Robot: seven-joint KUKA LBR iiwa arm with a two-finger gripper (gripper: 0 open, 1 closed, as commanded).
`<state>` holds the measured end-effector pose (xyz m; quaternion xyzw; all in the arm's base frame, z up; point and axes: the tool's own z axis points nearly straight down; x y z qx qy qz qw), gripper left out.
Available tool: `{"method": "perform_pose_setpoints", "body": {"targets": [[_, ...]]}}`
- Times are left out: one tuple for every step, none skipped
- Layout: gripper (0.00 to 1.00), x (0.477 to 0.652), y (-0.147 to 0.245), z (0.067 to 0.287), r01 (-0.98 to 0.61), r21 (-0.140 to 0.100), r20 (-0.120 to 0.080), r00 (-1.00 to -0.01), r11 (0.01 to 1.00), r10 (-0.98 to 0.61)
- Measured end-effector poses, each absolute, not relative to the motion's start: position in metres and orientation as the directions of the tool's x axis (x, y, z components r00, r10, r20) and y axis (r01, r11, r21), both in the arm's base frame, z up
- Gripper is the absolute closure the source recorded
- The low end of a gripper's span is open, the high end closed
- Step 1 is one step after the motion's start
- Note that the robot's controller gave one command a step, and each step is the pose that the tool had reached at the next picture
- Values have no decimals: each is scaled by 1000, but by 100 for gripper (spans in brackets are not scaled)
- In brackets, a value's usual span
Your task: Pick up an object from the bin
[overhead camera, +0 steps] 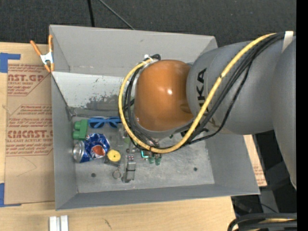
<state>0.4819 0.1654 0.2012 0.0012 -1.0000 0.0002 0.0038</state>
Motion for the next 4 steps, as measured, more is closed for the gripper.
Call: {"method": "perform_pose_setpoints", "body": {"targets": [[0, 527, 181, 87, 6, 6, -16, -1000, 1000, 7], [100, 531, 180, 89, 10, 7, -26, -1000, 1000, 10], [100, 528, 162, 171, 20, 2, -9, -1000, 1000, 20], [100, 544, 180, 188, 363, 2, -3, -932, 932, 363]]}}
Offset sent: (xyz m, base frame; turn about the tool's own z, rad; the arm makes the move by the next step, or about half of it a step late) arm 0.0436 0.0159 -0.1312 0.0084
